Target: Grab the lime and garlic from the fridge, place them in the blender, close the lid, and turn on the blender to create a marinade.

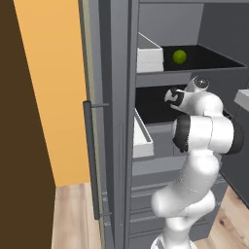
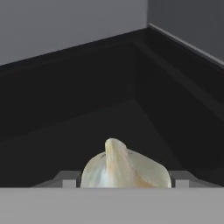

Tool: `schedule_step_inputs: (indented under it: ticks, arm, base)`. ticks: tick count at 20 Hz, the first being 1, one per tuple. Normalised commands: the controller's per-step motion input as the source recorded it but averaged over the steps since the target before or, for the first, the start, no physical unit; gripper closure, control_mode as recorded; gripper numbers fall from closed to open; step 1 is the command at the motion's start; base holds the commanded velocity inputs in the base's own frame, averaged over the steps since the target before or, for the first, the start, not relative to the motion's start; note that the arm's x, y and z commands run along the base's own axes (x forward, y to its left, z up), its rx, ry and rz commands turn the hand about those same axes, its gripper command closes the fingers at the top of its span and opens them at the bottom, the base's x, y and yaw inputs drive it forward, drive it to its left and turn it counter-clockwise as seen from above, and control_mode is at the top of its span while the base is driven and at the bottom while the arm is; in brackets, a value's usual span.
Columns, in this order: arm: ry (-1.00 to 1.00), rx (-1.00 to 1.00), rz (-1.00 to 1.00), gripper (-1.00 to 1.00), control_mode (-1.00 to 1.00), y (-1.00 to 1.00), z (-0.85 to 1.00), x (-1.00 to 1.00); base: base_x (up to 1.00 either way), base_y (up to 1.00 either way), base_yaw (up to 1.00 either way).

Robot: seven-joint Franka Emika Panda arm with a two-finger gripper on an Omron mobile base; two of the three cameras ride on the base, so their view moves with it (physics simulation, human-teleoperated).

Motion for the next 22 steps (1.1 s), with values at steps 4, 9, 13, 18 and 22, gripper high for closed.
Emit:
schedule_step_inputs:
  ticks: [4,9,13,18,22]
  arm:
    - [-0.13,0.0,0.0,1.0,-1.0,0.0,1.0,-1.0]
    - [0.0,0.01,0.0,1.0,-1.0,0.0,1.0,-1.0]
    - [0.14,0.06,0.0,1.0,-1.0,0.05,0.94,-1.0]
    - [0.17,0.11,0.0,1.0,-1.0,0.23,0.55,-1.0]
    - [0.05,0.05,0.0,1.0,-1.0,0.65,-0.05,-1.0]
  base:
    - [0.0,0.0,0.0]
    - [0.0,0.0,0.0]
    - [0.0,0.0,0.0]
    - [0.0,0.0,0.0]
    - [0.0,0.0,0.0]
